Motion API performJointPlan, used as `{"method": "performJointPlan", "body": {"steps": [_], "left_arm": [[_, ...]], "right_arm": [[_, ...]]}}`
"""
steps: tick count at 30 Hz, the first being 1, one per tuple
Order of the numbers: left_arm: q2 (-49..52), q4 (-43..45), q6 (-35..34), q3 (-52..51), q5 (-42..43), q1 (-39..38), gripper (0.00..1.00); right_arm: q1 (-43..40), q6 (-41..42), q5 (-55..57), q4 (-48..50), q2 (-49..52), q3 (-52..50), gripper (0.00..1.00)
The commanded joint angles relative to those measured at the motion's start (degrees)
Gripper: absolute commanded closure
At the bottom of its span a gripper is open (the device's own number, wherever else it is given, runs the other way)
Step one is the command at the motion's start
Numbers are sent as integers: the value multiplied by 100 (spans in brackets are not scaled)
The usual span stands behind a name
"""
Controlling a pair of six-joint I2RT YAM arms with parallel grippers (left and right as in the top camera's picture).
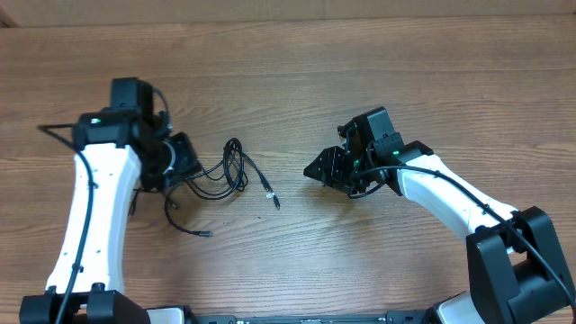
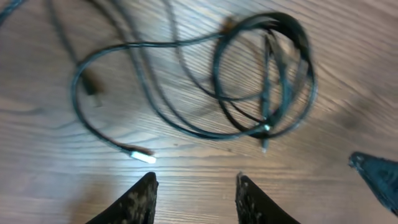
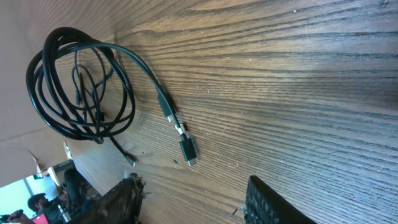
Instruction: Untangle cables
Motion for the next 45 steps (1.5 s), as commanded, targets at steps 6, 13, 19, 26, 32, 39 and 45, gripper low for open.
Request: {"method": "performJointPlan", "body": {"steps": [6,13,19,26,32,39,45], "left_arm": [[79,433,-662,42,-636,-1362,51],[376,994,-1488,-240,-1088,-2155,49],[887,1327,-1869,-302,-1344,-2286,51],[1047,1547,-1856,-302,-1547,-2277,59],[1047,1598,-1585,-299,-1674,-2100,58],[1047,1683,-1530,-299,-1978,-1840,57],[1062,1847,-1528,-302,-1998,-1808,68]], "right_arm": [[13,-9,293,55,-68,13,49],[13,-4,332,221,-68,13,48],[13,-7,269,240,-68,13,48],[13,-7,247,177,-68,13,48],[13,-9,249,118,-68,13,49],[13,-50,313,118,-68,13,48],[13,-48,315,55,-68,13,48]]}}
